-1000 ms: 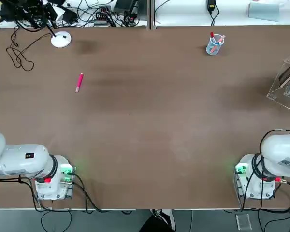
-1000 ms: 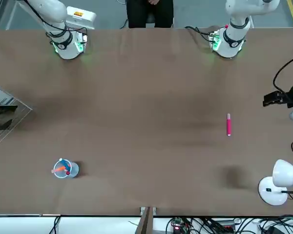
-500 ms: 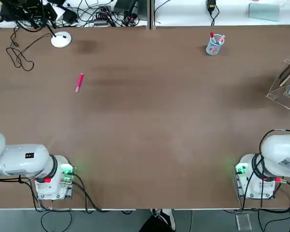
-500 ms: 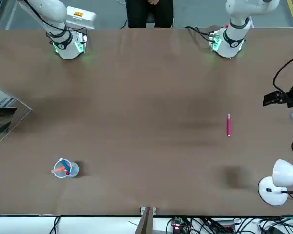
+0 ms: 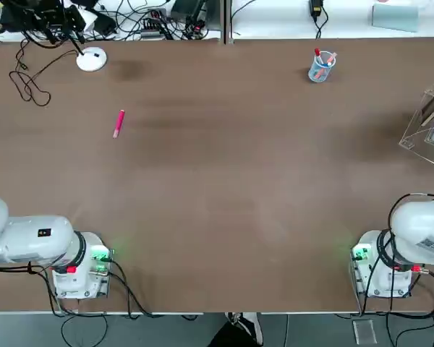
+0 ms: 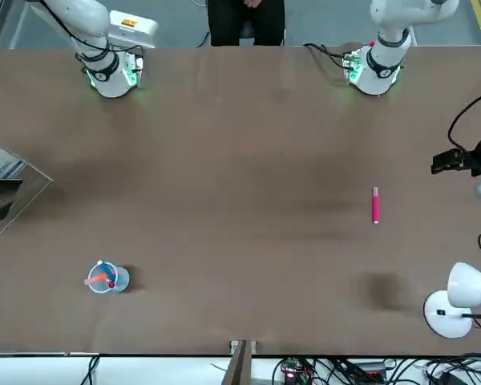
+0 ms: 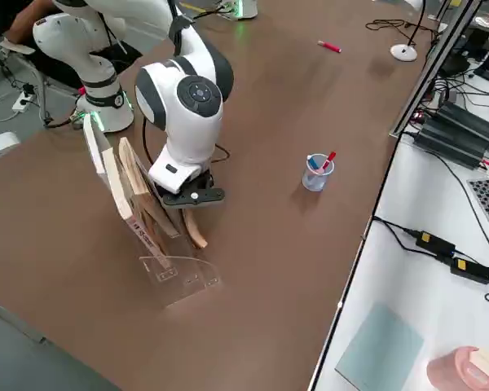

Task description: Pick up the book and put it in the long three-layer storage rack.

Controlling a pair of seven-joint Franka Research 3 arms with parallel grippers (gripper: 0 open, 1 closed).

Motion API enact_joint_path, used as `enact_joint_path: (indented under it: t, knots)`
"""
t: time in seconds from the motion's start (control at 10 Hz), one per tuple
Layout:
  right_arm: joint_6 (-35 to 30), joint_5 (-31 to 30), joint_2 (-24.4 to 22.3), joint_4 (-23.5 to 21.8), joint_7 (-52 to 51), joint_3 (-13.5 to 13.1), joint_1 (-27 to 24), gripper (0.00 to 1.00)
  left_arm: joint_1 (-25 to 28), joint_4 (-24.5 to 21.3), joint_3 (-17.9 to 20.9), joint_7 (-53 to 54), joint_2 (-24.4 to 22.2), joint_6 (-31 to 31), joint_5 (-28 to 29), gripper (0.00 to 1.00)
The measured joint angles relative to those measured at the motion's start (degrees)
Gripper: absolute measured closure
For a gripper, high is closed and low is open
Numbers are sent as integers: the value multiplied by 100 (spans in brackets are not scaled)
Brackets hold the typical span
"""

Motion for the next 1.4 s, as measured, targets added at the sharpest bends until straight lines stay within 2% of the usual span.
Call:
enact_joint_path:
  t: [0.4, 1.4]
  knots:
    - [160, -13, 172, 87, 30, -5, -2, 81, 0, 0, 0, 0, 0, 0, 0, 0]
    - [209, -14, 200, 113, 152, 14, 3, 81, 0, 1, 0, 0, 0, -9, 0, 0]
